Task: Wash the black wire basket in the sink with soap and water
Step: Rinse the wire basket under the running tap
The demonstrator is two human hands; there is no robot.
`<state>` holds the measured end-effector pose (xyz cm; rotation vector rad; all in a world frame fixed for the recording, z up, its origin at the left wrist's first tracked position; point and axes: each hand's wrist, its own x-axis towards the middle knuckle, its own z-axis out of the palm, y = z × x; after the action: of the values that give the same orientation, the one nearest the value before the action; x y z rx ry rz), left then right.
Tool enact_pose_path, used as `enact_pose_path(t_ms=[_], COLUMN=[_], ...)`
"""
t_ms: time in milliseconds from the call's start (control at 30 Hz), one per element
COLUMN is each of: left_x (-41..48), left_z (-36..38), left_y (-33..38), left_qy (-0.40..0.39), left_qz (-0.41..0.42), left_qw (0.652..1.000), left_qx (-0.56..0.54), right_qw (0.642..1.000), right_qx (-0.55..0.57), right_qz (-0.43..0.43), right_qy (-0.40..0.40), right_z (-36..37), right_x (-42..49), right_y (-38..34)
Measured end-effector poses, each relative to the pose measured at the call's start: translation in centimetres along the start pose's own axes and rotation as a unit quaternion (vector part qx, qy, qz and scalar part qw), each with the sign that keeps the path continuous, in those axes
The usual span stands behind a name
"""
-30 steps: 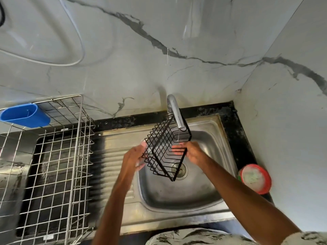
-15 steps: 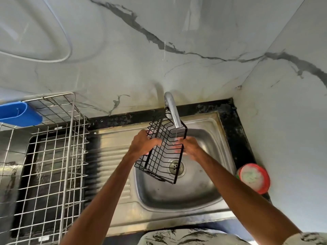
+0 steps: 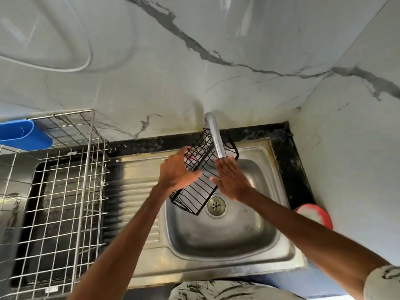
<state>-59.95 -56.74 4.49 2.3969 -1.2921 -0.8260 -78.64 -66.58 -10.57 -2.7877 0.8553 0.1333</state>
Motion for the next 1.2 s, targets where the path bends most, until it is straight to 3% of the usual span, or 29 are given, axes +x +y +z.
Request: enact_pose_path(t_ms=[67,167,233,267,400,533,600,767,833,933,1000,1200], left_x=[0.0,0.1,0.1,0.1,0.4,0.9,1.0,1.5,1.9,2.5,2.9,5.2], left_z=[-0.1,0.0,0.2,0.3,0.6,1.2,1.4,2.4,2.8,2.8,2.5,1.4], left_y=[0.3,-0.2,-1.0,-1.3,-1.1,-1.5,-1.8,-1.5,-1.1,-0.9,-1.0,-1.0], left_qy=[0.005,0.0,0.013,0.023,0.057,0.039,0.041,0.053,0.037,0.017,0.009,0.026], left_qz=[0.022,0.051,0.075,0.084,0.103,0.132,0.134,0.11,0.123,0.149,0.165,0.185], left_qw=[1.0,0.998,0.996,0.995,0.992,0.99,0.99,0.992,0.991,0.989,0.986,0.982], left_qx=[0.014,0.035,0.043,0.042,0.041,0.035,0.026,-0.017,-0.021,-0.012,0.001,-0.027], right_qw=[0.999,0.987,0.982,0.982,1.0,0.99,0.989,0.996,0.997,0.992,0.992,0.993], right_qx=[0.0,-0.015,-0.047,-0.065,-0.007,-0.058,-0.075,-0.044,-0.045,-0.06,-0.065,-0.071], right_qz=[-0.025,-0.148,-0.179,-0.174,-0.017,-0.103,-0.111,0.073,0.048,-0.08,-0.09,0.093], right_qy=[-0.021,-0.058,-0.042,-0.024,-0.005,-0.077,-0.057,-0.01,-0.035,-0.07,-0.057,0.01], right_z=[0.6,1.2,0.0,-0.5,-1.3,1.1,0.6,-0.1,1.3,3.4,2.9,0.2], right_x=[-0.6,-1.6,-1.3,-0.9,0.0,-1.7,-1.9,-1.6,-1.8,-2.5,-2.0,-0.5], right_y=[-1.5,-1.8,-0.1,0.9,1.3,-1.2,-0.4,-0.7,-2.5,-3.9,-3.0,-1.6])
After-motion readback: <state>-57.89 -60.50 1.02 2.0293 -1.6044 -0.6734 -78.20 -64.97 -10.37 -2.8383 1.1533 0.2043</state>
